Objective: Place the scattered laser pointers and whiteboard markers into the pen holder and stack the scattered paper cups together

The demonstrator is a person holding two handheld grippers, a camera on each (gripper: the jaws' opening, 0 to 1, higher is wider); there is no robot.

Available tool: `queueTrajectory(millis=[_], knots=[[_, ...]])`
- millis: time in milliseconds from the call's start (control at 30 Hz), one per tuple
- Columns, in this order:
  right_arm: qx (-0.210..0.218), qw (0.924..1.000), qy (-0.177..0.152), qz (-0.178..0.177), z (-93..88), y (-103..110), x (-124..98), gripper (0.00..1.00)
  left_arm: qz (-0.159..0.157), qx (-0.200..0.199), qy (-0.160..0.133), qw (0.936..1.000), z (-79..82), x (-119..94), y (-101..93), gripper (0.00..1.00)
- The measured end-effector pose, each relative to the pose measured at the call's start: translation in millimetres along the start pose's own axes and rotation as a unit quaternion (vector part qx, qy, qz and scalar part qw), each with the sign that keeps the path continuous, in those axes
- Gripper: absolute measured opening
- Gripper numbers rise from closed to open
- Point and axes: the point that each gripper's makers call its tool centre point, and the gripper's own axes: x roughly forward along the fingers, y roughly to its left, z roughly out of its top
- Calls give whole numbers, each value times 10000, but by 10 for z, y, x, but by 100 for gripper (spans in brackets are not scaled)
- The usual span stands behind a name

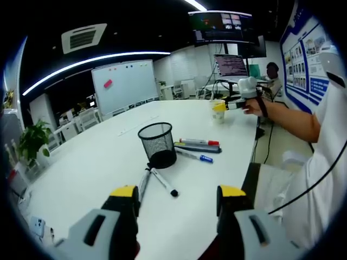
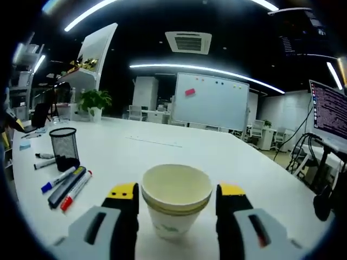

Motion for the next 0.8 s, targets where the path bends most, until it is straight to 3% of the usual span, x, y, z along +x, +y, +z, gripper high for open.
queueTrajectory(millis=[800], knots=[[63, 9998, 121, 107, -59, 14, -38, 74, -64, 17, -31, 10000, 37, 38, -53, 59]])
